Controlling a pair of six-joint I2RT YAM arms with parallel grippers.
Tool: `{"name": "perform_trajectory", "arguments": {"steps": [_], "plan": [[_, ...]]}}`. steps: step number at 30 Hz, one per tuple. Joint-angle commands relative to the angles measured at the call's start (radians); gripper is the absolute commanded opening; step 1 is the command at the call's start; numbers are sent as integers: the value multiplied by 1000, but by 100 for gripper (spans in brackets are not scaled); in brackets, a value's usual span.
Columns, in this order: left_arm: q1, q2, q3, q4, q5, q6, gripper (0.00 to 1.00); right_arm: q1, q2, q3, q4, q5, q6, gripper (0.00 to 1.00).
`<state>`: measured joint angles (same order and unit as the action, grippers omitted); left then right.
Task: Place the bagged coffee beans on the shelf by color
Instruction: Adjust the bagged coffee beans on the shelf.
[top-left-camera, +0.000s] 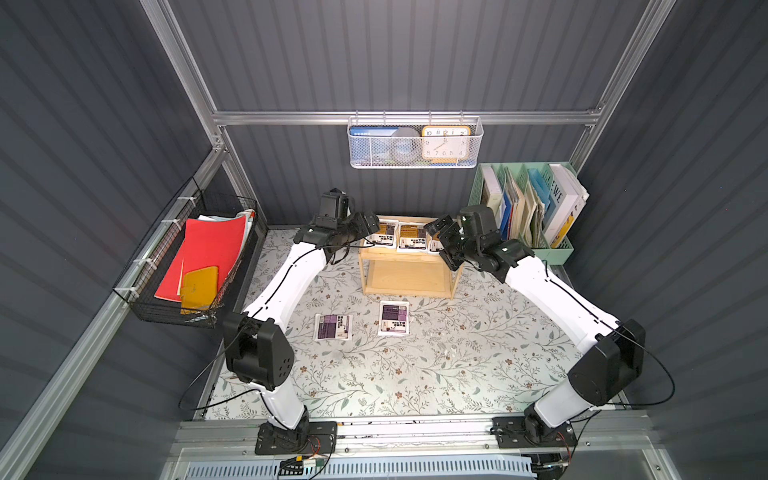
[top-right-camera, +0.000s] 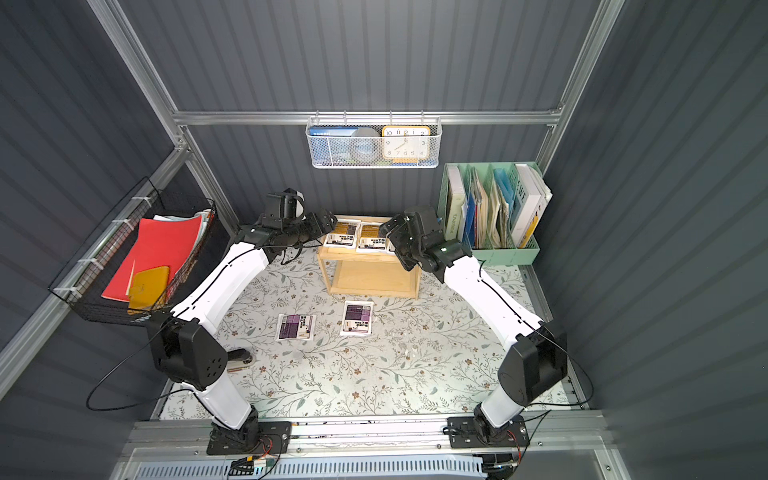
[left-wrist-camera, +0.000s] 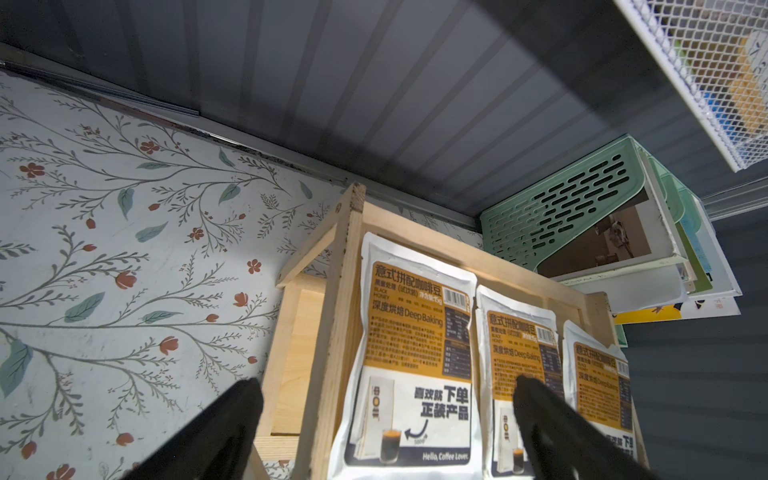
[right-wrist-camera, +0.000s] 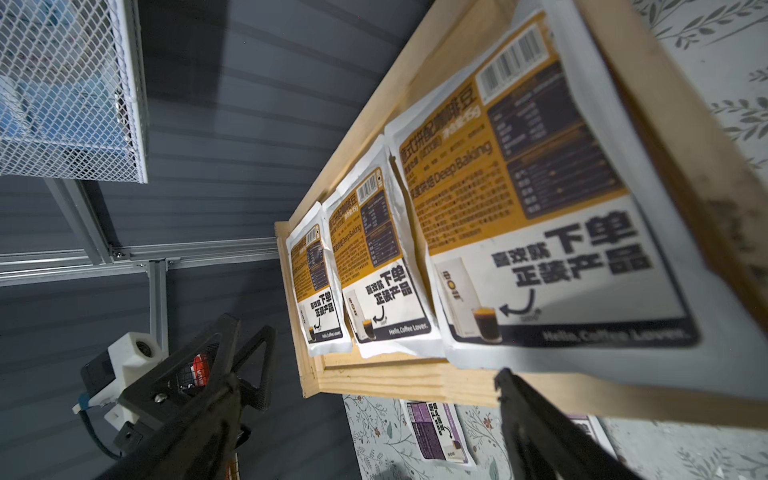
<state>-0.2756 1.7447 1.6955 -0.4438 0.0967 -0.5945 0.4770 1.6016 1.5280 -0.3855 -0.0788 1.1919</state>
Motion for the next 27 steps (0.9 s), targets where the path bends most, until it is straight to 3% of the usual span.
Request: {"name": "perform_trajectory", "arguments": {"steps": [1,27], "plan": [[6,-36,-19,2,-12,22,100,-15,13,9,37,-8,-4,99],[6,-28,-37,16,-13,18,100,-84,87,32,68,-22,4,99]]}}
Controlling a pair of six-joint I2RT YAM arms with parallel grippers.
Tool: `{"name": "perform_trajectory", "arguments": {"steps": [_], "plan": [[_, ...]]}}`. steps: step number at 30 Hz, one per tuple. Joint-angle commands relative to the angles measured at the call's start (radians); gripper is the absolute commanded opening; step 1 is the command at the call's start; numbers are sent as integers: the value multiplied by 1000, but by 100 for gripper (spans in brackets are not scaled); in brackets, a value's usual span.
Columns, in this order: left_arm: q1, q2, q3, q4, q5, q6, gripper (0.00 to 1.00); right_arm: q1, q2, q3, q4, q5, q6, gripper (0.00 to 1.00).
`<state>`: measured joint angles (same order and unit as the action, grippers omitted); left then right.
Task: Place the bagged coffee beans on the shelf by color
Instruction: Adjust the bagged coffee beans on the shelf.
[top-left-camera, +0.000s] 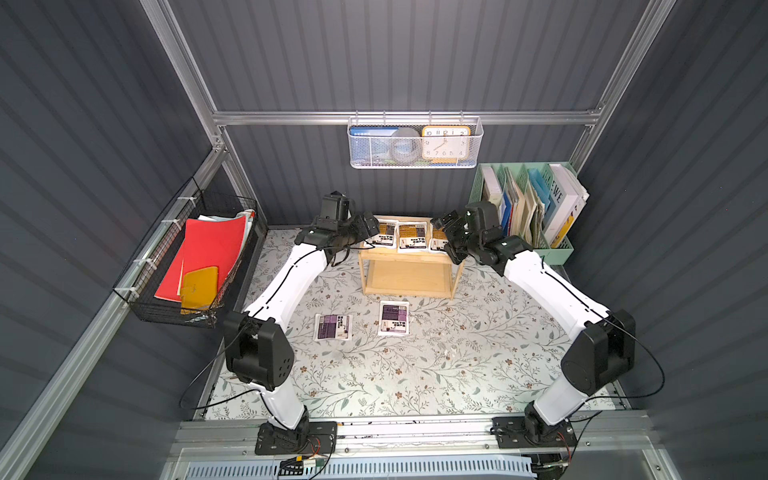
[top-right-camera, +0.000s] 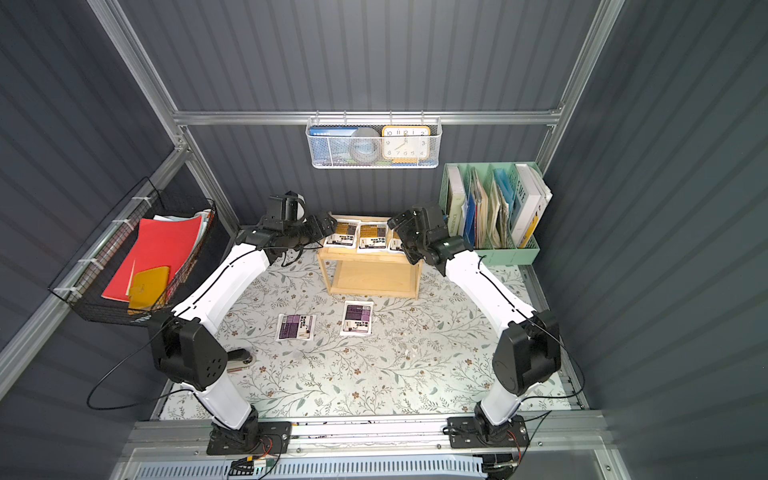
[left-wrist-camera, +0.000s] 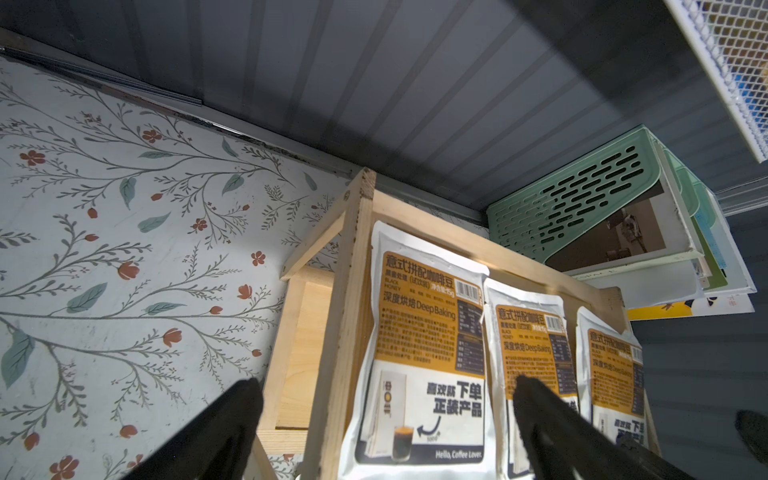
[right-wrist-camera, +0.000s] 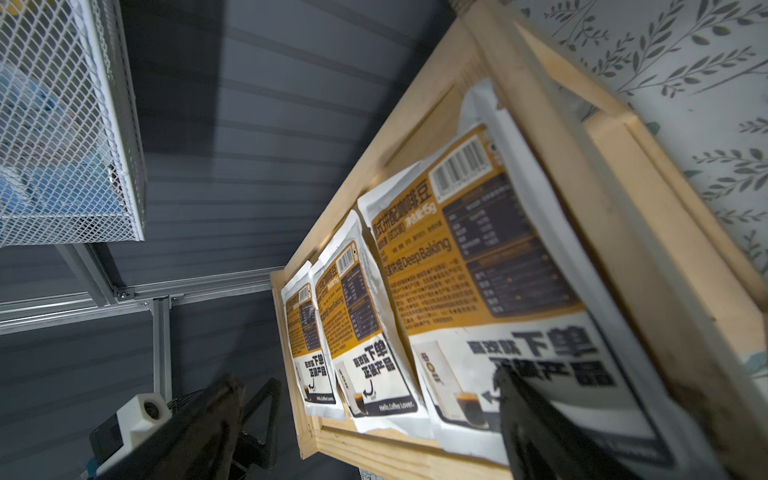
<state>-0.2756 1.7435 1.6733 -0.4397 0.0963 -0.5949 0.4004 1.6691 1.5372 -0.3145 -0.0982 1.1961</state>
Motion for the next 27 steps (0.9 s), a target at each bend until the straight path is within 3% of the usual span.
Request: {"name": "perform_trajectory", "arguments": {"steps": [1,10,18,27], "plan": [[6,-27,-15,13,-12,18,100,-10,22,23,-4,-3,0,99],[6,-59,-23,3,-33,17,100,-12,-33,12,37,-53,-11,99],[14,-128,-98,0,-118,20,100,10,-148,-7,22,-123,-51,99],[48,-119,-194,152,-55,59,100,65,-387,-257,-71,-104,-122,99]]}}
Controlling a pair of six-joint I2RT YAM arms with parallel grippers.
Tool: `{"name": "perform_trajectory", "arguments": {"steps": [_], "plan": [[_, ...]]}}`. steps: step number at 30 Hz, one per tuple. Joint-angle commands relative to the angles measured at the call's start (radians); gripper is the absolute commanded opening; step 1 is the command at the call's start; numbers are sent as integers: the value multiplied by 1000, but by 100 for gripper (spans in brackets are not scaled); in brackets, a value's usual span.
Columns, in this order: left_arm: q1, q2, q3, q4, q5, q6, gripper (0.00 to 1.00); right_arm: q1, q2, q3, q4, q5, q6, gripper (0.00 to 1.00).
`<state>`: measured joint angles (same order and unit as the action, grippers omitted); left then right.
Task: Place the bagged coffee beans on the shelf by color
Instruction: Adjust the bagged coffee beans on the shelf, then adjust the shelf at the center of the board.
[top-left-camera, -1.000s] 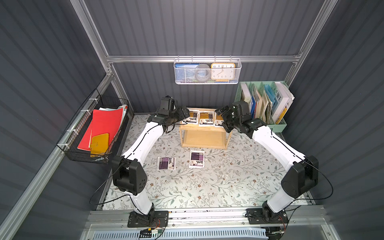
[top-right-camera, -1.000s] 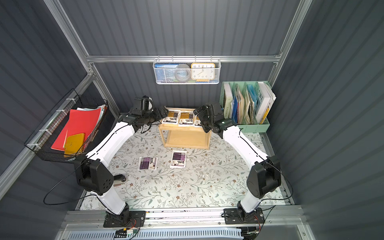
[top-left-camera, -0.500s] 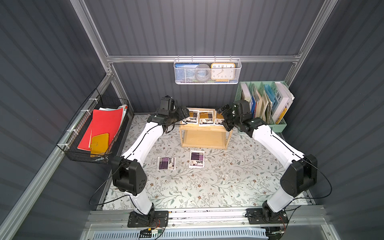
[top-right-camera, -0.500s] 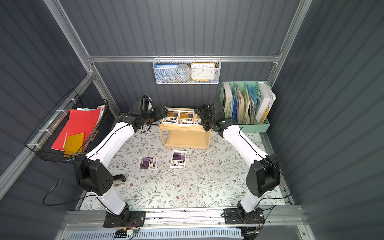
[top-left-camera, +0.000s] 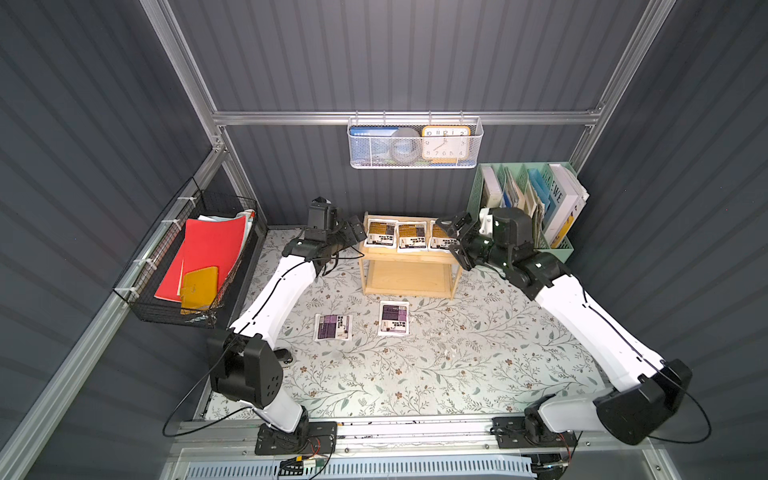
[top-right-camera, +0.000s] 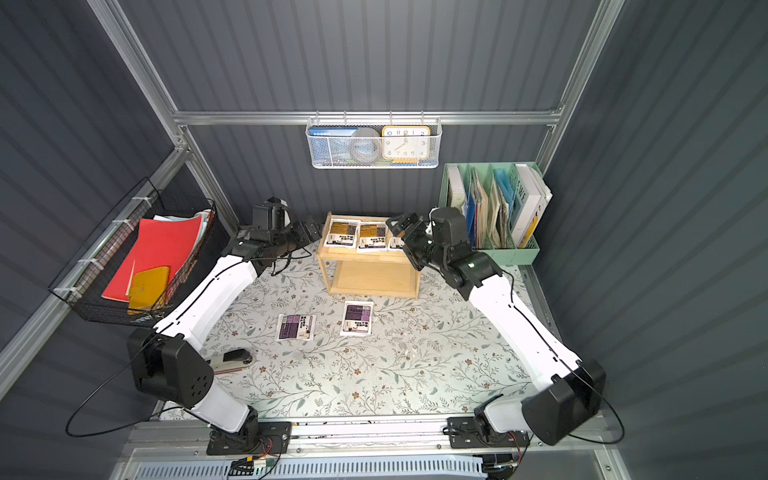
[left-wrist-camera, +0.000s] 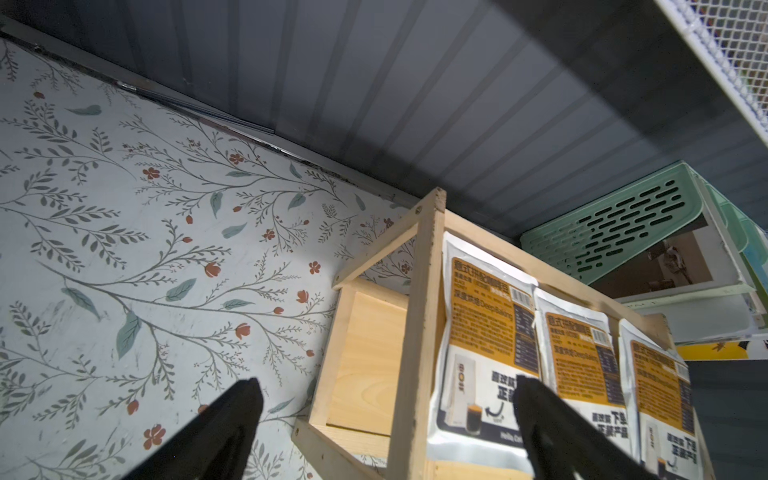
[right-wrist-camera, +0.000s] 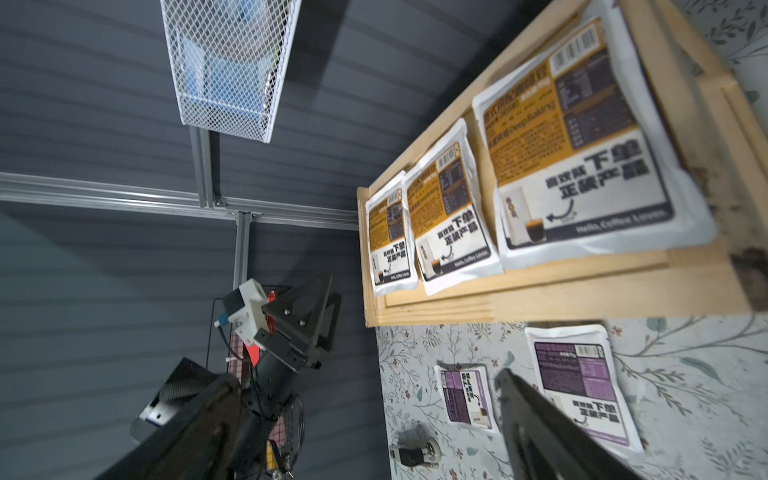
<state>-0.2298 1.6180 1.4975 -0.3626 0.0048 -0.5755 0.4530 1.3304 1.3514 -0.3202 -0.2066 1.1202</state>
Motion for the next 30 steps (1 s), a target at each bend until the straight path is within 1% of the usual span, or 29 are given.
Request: {"name": "perform_trajectory", "arguments": {"steps": [1,6,7,10,13,16,19,25,30], "plan": [[3,11,-24,94,59,40,100,17,-87,-112,-81,17,-51,99],[1,3,-74,181,153,51,100,39,-282,-298,-177,90,-72,99],[1,-2,-113,210,161,36,100,44,-319,-335,-196,103,-72,99],[1,-12,-162,255,200,-8,100,43,-411,-433,-245,129,-72,99],[0,-19,-205,284,229,-39,100,44,-472,-490,-289,152,-81,99],[-7,-36,-238,315,245,-69,100,44,-511,-520,-311,164,-88,99],[-35,-57,-256,340,247,-93,100,44,-530,-541,-318,171,-92,99],[-123,-74,-265,351,195,-126,100,44,-533,-562,-315,162,-106,99],[-166,-85,-286,366,155,-165,100,44,-536,-578,-316,165,-105,99]]}}
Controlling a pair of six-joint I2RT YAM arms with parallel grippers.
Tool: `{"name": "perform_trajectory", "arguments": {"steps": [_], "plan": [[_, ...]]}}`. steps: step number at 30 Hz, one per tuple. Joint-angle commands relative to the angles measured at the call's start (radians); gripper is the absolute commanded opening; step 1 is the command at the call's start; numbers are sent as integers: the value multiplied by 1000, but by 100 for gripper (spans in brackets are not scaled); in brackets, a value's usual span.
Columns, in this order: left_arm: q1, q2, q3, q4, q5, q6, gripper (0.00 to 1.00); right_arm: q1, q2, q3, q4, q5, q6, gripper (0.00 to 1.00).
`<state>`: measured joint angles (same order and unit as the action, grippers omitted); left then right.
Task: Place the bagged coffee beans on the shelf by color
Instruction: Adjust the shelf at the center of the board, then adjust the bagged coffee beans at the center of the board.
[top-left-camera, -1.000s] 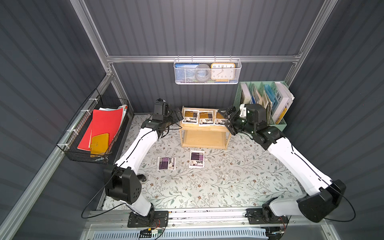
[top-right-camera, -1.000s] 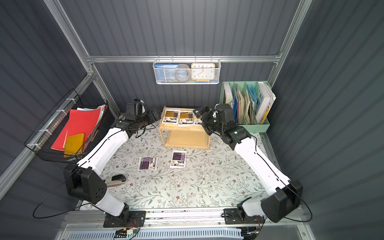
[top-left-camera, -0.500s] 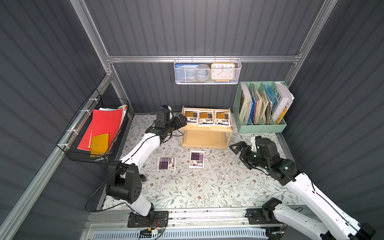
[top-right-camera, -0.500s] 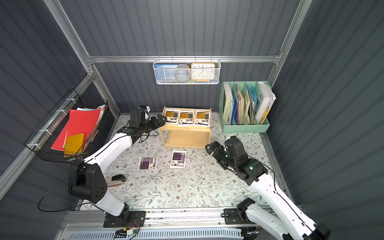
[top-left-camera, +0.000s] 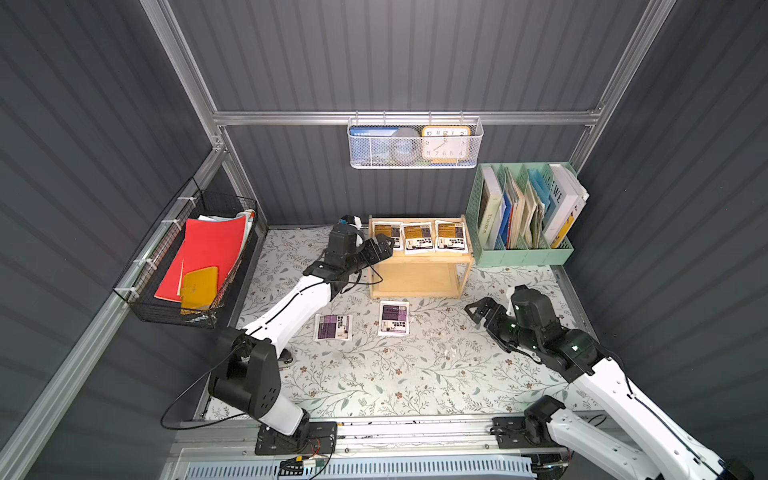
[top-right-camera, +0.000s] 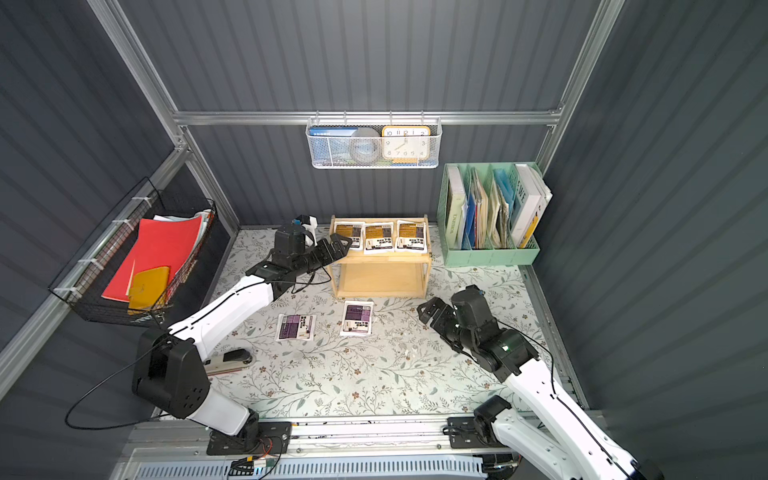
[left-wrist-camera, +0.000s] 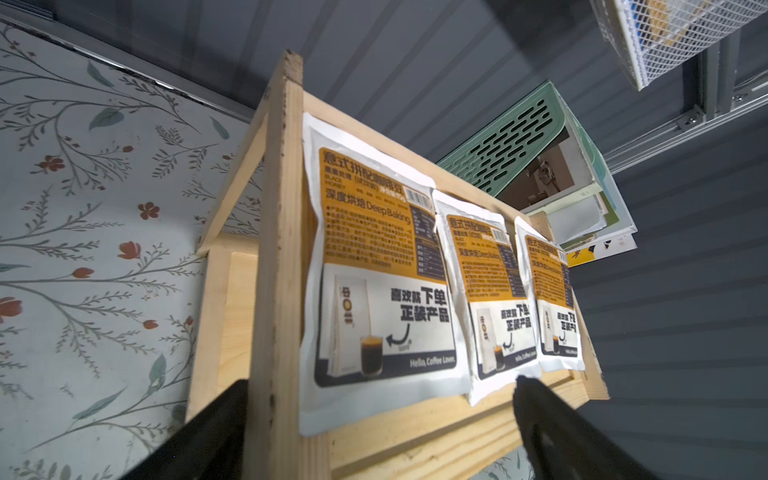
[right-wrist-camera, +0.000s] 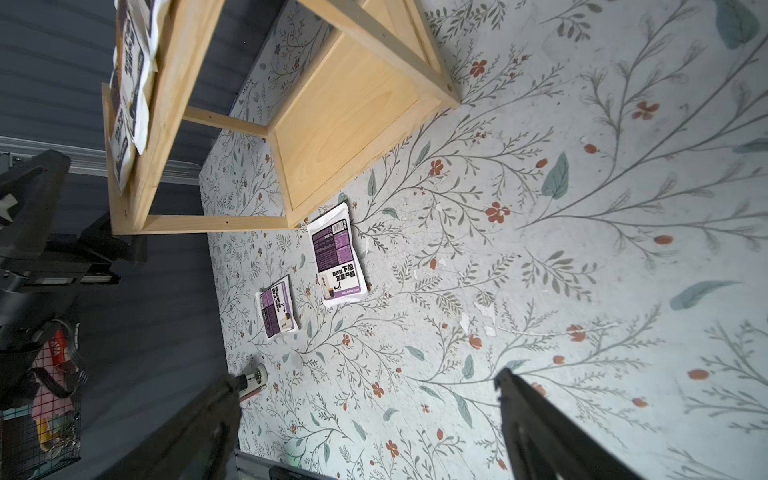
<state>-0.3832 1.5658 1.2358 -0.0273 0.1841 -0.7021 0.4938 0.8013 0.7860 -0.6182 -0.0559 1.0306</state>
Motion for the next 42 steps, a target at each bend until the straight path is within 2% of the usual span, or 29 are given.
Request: {"name": "perform_trajectory", "arguments": {"steps": [1,6,13,19,25,29,34,42], "plan": [[-17,-38,-29,33,-36,-48,100,3,-8,-16,-21,21,-14,99],[-17,-70,-37,-11,-123,-58,100,2,-19,-35,-55,56,10,99],[-16,-179,-1,-183,-332,-80,100,3,-67,-81,-71,17,30,99],[-16,-279,-106,-229,-372,-51,100,3,-116,-158,-50,-15,40,99],[-23,-366,-273,-233,-264,-31,100,3,-113,-241,33,-93,25,99],[-47,-369,-357,-201,-210,-37,100,4,-101,-289,103,-118,32,99],[-82,-316,-445,-99,-174,-39,100,16,-121,-365,246,-113,74,99],[-92,-161,-500,53,-127,23,100,107,-131,-378,268,0,121,98]]}}
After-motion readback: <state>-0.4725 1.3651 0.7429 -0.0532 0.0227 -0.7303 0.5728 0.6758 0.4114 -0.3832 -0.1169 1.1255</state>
